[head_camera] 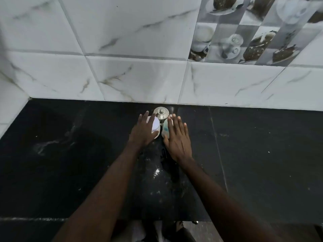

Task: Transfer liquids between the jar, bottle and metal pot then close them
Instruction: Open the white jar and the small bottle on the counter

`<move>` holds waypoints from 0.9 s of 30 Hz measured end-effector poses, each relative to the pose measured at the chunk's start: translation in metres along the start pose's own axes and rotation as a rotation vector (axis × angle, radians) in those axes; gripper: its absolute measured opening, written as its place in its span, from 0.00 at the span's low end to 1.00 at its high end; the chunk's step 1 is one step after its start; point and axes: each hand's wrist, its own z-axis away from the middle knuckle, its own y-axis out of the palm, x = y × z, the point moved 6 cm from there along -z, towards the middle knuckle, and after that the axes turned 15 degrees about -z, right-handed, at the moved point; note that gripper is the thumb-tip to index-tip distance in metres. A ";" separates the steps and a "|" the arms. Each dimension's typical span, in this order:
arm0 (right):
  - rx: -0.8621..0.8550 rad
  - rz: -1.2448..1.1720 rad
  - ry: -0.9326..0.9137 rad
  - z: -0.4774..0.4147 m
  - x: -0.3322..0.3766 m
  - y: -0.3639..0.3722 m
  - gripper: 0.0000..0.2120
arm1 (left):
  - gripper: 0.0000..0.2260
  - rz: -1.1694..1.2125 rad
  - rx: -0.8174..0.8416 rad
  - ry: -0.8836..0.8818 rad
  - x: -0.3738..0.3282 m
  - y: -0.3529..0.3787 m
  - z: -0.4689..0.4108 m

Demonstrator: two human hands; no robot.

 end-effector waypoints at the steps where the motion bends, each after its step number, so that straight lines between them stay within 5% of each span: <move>1: 0.016 0.010 0.003 0.001 0.000 0.001 0.32 | 0.37 0.004 0.017 -0.007 0.000 0.002 -0.001; 18: 0.023 -0.102 0.018 0.014 0.005 0.010 0.32 | 0.32 0.209 0.001 -0.167 0.011 -0.002 0.011; 27: 0.167 -0.338 0.113 0.032 0.005 0.025 0.38 | 0.32 0.221 -0.035 -0.154 0.009 0.001 0.044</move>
